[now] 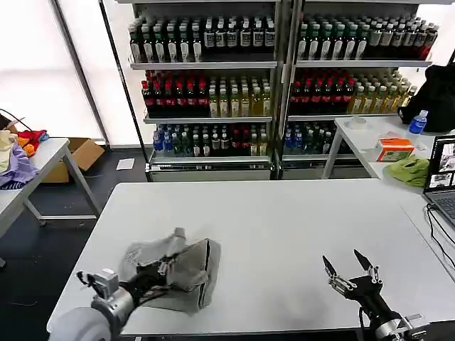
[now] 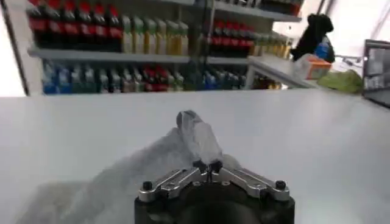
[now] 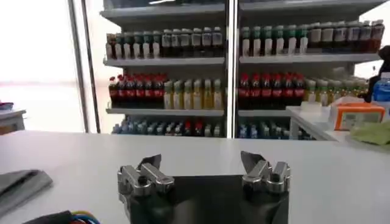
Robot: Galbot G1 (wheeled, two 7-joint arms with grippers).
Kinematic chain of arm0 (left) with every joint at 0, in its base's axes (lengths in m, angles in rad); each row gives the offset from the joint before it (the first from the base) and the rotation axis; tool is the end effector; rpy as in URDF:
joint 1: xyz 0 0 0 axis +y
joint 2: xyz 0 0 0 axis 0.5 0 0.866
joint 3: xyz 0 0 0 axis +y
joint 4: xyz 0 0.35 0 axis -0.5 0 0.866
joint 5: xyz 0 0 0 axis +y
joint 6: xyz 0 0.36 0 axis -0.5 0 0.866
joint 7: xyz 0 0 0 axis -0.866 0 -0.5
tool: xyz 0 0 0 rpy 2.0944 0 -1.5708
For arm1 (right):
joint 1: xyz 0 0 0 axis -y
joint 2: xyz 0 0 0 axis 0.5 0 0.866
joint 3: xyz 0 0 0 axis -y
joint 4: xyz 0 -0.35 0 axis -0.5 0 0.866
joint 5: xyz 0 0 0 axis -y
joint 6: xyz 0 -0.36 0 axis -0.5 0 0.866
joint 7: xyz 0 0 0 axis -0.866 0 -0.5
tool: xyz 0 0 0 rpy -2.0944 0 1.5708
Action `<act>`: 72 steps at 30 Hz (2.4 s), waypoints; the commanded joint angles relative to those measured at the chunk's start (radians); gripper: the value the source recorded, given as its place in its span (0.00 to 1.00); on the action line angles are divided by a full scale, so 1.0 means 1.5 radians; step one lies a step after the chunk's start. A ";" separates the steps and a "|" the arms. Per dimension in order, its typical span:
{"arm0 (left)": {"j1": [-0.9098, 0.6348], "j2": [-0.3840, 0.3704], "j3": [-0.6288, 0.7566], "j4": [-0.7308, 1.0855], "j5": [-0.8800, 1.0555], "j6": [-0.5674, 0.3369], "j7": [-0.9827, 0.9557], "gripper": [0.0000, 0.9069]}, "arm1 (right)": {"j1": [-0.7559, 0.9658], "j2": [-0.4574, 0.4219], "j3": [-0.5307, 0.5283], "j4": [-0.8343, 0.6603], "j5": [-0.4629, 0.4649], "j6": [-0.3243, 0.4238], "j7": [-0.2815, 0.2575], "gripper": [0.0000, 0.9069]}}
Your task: Fold and organize the clothes.
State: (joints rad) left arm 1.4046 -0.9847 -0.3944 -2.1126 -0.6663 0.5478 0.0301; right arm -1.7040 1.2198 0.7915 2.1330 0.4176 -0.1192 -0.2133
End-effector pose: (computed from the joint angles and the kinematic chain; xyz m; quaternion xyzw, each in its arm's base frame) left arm 0.2309 0.0578 -0.2559 -0.2254 -0.9388 0.0398 0.2575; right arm 0.1589 -0.1301 -0.2750 0.0923 -0.9925 0.0008 0.0806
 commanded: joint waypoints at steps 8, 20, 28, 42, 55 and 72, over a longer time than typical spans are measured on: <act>-0.063 -0.084 0.060 -0.022 -0.033 0.019 -0.095 1.00 | -0.009 -0.002 -0.013 0.001 -0.015 0.001 -0.009 1.00; 0.038 -0.064 -0.280 -0.062 0.039 -0.003 -0.015 1.00 | -0.014 -0.001 -0.016 -0.005 -0.021 0.008 -0.009 1.00; 0.124 -0.101 -0.261 0.061 0.200 -0.025 -0.017 1.00 | -0.011 -0.001 -0.017 -0.011 -0.025 0.010 -0.007 1.00; 0.070 -0.184 -0.159 0.080 0.233 0.006 -0.017 1.00 | -0.007 -0.010 -0.006 -0.021 -0.018 0.013 -0.003 1.00; 0.067 -0.199 -0.167 0.079 0.210 -0.008 -0.002 0.01 | -0.011 -0.009 -0.003 -0.026 -0.011 0.021 0.003 1.00; 0.067 -0.227 -0.220 0.033 0.135 -0.047 -0.014 0.01 | -0.023 -0.020 0.024 -0.033 0.019 0.024 0.017 1.00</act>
State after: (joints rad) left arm 1.5087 -1.3081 -0.6586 -2.0117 -0.3787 0.4972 0.0212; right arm -1.7324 1.1939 0.8109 2.0873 0.4262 -0.0834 -0.1946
